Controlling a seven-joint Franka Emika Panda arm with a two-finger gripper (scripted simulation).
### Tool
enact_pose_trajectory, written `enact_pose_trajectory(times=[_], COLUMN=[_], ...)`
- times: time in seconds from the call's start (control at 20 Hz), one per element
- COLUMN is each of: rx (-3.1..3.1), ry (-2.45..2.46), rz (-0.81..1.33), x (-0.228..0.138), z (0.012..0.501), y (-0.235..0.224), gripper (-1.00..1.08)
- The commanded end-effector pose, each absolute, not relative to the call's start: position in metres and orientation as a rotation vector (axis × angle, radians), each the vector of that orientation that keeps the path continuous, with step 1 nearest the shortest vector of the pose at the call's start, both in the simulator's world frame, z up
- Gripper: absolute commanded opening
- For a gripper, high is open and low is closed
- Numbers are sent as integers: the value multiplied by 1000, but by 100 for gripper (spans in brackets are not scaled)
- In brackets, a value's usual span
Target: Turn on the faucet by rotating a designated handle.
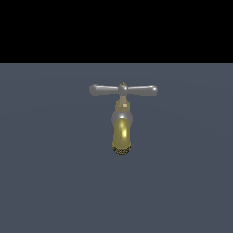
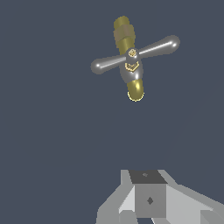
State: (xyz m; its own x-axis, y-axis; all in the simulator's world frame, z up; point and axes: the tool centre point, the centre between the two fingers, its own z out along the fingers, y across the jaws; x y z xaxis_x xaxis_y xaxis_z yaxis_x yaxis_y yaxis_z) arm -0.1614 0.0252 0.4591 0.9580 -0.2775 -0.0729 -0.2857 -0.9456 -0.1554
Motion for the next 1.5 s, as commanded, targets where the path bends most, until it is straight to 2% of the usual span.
enact_pose_trajectory(times=[0.0, 0.85, 1.45], rx=[-2909, -2672, -2480], ry=[524, 1228, 1737], rz=[102, 251, 235], x=[-144, -40, 18], z=[449, 356, 278], y=[29, 54, 67], gripper=[-100, -100, -100])
